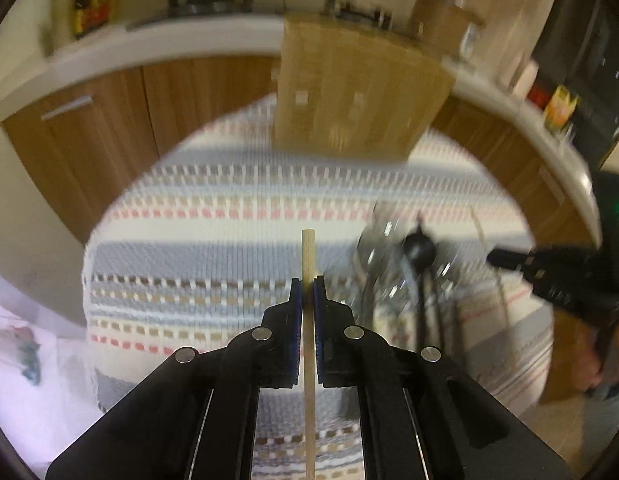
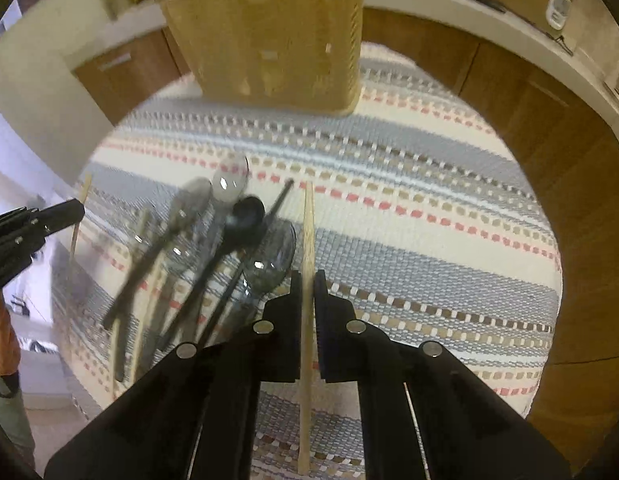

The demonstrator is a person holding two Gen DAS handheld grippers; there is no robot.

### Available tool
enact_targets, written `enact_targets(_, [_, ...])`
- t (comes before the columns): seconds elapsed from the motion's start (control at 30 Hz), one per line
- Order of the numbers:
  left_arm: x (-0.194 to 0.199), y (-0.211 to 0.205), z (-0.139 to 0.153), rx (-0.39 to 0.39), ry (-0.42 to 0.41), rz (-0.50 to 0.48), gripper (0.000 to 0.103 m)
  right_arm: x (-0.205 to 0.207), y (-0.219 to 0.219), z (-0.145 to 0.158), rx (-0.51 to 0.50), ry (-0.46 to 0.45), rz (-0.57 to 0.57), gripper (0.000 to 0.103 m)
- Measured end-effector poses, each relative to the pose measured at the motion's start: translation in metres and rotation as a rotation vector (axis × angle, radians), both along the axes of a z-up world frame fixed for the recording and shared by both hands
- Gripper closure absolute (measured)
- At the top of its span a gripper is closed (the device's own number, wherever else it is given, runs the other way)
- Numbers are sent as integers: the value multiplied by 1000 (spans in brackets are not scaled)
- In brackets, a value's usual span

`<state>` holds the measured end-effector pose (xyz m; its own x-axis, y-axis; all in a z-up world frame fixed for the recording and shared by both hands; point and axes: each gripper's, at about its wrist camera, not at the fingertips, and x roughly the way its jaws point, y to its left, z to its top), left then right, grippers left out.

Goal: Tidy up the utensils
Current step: 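Lift the chopstick with the left tool and drop it into the beige caddy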

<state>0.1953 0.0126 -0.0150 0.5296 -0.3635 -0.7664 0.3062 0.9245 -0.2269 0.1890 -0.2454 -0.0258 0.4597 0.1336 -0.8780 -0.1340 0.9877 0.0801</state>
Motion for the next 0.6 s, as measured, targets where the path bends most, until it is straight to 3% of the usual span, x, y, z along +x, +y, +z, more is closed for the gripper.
enact_targets(0.2, [-11,12,35,-114,-153,49,100,-23,-10,28,33,-117,0,99])
enact_targets(0.43, [-21,14,85,-156,-358,134,100,-25,-10,68,118,-246,-2,99])
enact_targets(0.6, [-19,4,122,-198,-469,116,100,-12,-8,108,156,-353,-7,99])
